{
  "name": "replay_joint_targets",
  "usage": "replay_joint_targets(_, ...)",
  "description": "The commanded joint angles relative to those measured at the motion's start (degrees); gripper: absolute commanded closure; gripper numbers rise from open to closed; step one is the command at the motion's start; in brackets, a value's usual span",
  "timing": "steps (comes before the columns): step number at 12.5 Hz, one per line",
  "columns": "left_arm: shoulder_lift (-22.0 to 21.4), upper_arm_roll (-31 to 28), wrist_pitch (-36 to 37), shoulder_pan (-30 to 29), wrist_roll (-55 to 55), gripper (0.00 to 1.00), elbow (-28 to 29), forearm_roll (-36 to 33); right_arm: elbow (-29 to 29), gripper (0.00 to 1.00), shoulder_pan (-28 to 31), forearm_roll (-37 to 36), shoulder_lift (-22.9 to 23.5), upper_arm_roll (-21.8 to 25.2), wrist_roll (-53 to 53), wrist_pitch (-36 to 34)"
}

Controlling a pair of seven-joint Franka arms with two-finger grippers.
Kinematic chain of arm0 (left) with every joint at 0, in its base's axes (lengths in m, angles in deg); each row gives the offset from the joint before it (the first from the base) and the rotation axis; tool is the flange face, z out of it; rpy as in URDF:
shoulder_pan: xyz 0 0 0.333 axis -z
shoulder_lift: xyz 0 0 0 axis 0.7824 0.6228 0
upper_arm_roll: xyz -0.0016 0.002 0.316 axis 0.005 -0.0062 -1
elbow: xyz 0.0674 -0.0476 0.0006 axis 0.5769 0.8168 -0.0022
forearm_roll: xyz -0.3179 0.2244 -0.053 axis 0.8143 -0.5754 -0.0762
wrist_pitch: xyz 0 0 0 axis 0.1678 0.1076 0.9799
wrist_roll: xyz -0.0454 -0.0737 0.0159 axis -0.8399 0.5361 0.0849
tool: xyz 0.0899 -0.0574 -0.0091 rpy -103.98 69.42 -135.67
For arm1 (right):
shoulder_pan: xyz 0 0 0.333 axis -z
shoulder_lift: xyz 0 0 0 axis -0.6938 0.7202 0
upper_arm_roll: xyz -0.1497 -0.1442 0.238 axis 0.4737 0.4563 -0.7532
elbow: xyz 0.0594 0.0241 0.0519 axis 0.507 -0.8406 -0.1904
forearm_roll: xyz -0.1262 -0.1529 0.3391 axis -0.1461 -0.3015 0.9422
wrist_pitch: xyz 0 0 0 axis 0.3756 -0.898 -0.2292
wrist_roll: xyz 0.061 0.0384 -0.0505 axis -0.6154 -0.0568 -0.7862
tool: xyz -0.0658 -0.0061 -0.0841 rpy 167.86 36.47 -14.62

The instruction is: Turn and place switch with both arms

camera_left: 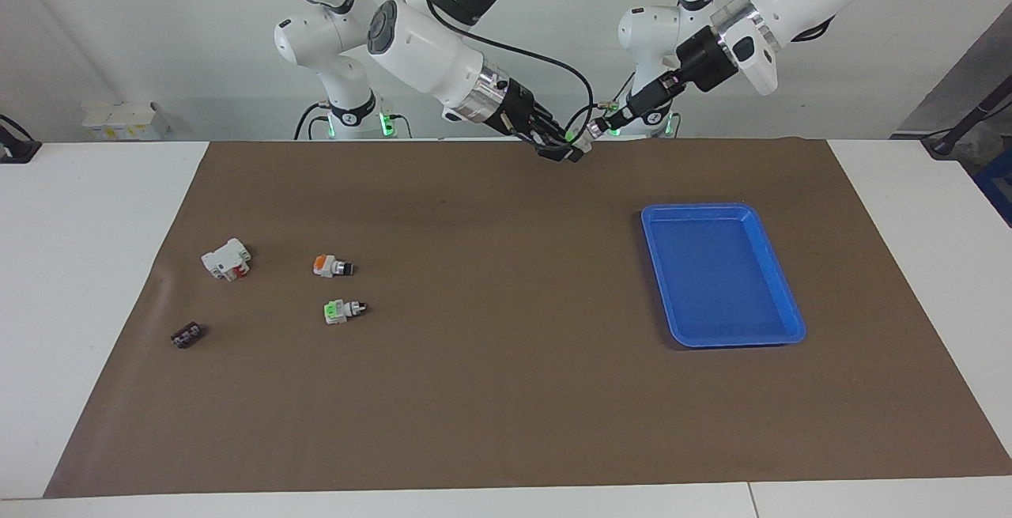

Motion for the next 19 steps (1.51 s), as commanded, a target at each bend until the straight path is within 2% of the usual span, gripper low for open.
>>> replay_joint_targets(1, -2.9, 0.06, -3.58, 0.25, 0.53, 0.49, 3.98, 2.01, 0.41, 1.0, 0.87, 0.46, 0.06, -0.08, 2.37, 0.99)
replay_joint_targets(6, -2.9, 1.11, -10.44, 2.7, 0.53, 0.5, 4.77, 2.9, 0.41, 1.0, 0.87, 0.46, 0.06, -0.08, 2.73, 0.99)
replay_joint_targets(11, -3.07, 1.2, -8.87, 3.07, 0.44, 0.51, 4.95, 2.72, 0.41, 1.0, 0.87, 0.37, 0.06, -0.08, 2.73, 0.91)
replay_joint_targets(19, -3.08, 1.29, -10.62, 3.07, -0.79, 0.52, 6.18, 2.72, 0.41, 1.0, 0.96, 0.37, -0.12, 0.09, 2.73, 0.47)
